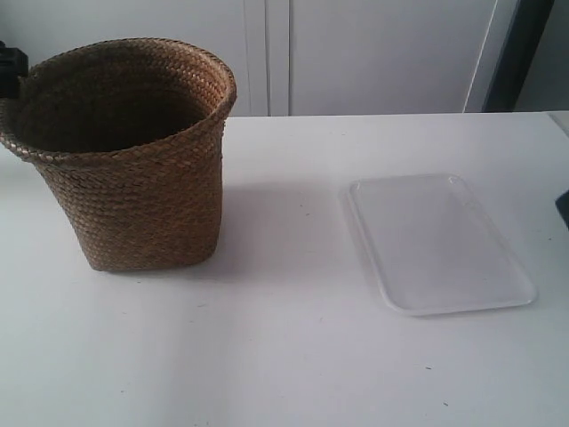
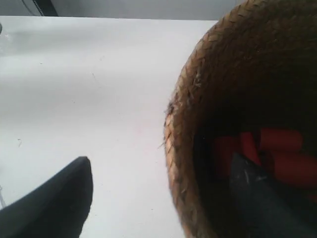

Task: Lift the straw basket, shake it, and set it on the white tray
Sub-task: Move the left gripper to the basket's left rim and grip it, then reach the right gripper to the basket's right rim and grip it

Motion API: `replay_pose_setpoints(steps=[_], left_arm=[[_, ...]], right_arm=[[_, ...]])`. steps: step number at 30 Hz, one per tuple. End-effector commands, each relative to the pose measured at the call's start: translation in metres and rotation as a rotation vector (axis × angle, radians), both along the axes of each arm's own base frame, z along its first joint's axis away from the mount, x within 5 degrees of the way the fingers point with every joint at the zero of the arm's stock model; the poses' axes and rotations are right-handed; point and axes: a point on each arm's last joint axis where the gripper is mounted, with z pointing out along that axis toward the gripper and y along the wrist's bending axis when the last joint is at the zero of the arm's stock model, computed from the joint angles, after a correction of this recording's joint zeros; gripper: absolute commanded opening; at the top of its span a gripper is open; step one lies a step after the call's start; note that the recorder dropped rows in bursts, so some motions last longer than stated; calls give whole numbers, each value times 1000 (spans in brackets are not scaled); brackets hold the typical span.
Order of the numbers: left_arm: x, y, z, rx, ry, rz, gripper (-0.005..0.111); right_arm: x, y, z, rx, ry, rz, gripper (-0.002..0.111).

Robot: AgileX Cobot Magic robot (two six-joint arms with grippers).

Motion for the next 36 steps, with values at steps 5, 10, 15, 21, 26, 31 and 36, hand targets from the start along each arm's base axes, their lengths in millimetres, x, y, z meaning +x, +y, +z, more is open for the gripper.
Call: replay_pose_setpoints(steps=[5, 10, 15, 21, 26, 31, 36], left_arm=[[30, -9, -16, 45, 154, -95, 79], [40, -11, -30, 48, 190, -90, 77], [42, -11, -29, 52, 163, -93, 32], [43, -11, -27, 55, 144, -101, 1], [42, -11, -28, 57, 159, -100, 1], [41, -10, -29, 71, 182, -110, 1], [40, -10, -30, 78, 188, -113, 1]], right_arm=[[50, 13, 37, -71, 78, 58, 49], [101, 30, 53, -107, 157, 176, 49], [159, 55, 61, -160, 325, 365, 49], [216, 99, 82, -139, 426, 521, 45], [248, 144, 86, -187, 498, 617, 50], [274, 176, 60, -289, 566, 475, 60], [295, 178, 38, -303, 613, 363, 63]])
